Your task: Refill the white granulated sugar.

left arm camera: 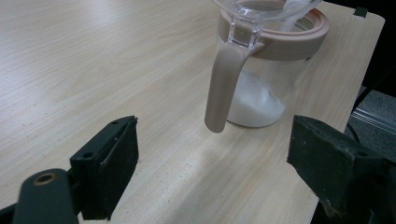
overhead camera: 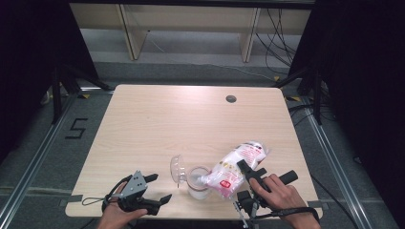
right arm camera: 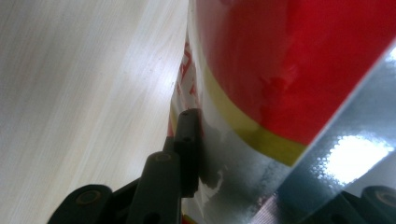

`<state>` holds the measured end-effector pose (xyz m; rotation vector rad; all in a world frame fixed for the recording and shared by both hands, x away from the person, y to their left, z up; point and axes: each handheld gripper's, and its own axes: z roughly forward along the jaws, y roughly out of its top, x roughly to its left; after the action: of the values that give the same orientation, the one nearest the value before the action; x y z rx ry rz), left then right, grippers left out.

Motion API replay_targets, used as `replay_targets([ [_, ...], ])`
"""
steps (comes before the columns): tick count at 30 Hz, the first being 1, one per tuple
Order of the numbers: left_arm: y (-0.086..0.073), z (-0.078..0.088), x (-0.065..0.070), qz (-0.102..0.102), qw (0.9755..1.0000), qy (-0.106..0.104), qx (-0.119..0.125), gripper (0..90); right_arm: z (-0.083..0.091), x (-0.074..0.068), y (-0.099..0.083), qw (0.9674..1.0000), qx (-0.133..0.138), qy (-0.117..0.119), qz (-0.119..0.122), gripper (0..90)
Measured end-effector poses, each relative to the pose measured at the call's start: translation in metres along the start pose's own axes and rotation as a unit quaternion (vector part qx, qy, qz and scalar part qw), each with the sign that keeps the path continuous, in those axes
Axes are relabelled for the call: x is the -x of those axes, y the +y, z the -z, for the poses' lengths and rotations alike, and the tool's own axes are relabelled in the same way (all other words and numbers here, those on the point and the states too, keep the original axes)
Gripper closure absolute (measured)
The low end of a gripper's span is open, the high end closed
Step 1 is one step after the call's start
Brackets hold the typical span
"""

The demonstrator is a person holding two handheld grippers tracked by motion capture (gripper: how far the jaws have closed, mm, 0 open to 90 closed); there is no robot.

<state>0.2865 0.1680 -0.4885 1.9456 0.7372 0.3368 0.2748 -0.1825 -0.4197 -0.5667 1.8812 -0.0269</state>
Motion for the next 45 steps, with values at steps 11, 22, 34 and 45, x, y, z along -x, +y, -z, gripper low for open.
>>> replay_targets([
  [11,0.0000,0.0001,-0.0001,0.000,1.0000,0.000,0.000,15.9,-0.0004,0.0015,0.0014,1.0000,-0.004,0.001,0.006,71.9],
  [22,0.0002,0.0003,0.0002,0.000,1.0000,0.001,0.000,15.9,-0.0003,0.0027,0.0025,0.9999,-0.006,0.000,0.013,72.2],
  [34,0.0001,-0.0001,0.0007,0.004,1.0000,0.000,0.003,15.9,0.0001,0.0036,0.0025,0.9999,-0.004,0.003,0.015,72.5],
  [45,0.0001,0.0000,0.0001,0.002,1.0000,-0.002,0.004,16.0,-0.0002,0.0035,0.0013,0.9999,0.001,0.005,0.012,72.9],
])
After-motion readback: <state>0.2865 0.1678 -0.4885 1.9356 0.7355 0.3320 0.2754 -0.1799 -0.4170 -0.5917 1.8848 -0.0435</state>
